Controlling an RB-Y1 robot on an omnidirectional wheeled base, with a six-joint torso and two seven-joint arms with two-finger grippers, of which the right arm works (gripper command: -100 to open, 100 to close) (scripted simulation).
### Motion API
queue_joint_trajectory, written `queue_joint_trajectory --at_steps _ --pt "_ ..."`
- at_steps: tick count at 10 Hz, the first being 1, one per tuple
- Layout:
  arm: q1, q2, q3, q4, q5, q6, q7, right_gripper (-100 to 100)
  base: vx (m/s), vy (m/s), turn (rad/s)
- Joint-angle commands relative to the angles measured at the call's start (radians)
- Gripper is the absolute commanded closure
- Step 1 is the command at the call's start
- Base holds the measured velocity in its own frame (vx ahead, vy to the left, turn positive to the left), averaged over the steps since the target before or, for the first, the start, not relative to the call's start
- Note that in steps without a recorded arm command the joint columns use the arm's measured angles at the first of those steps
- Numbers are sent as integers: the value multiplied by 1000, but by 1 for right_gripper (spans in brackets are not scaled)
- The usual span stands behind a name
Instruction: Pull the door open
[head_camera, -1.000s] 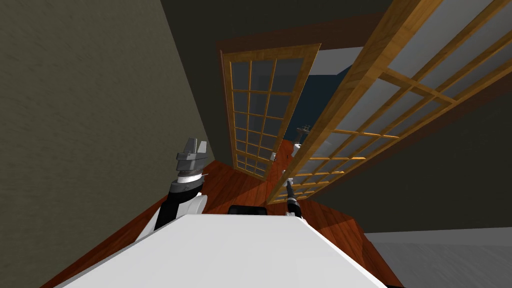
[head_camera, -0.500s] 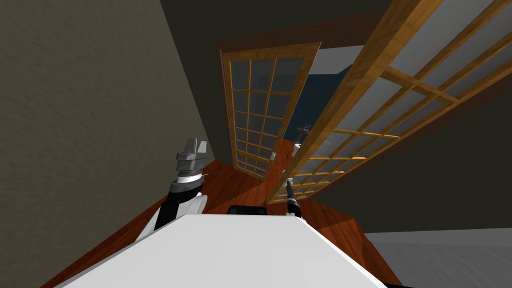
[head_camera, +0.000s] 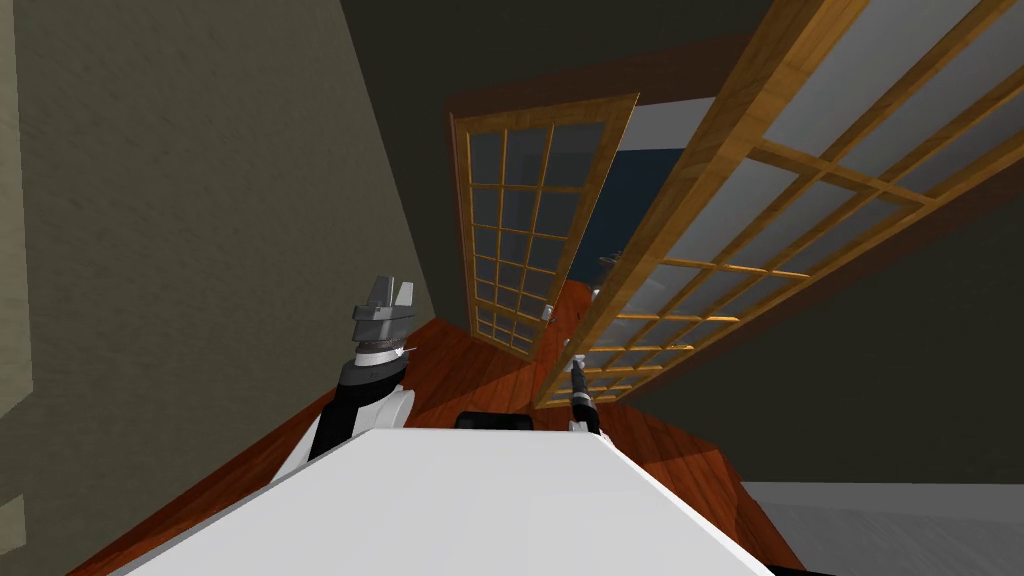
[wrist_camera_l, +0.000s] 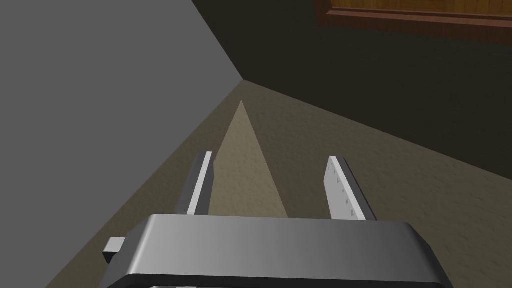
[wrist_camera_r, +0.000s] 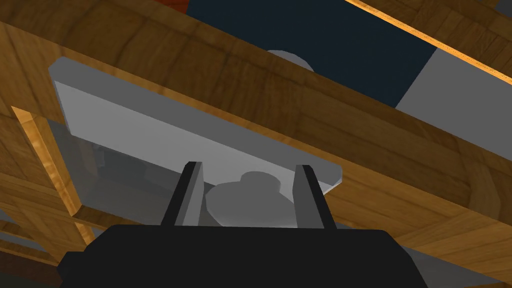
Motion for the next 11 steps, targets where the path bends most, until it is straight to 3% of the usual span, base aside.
queue_joint_trajectory --at_steps 1,8,11 --pt "2 -14 -11 28 -9 -3 -23 100 -35 -34 32" --pt "-4 -18 0 33 -22 -7 -123 100 -26 -18 42" --pt "-9 -22 9 37 -32 -11 -199 100 -46 -38 83"
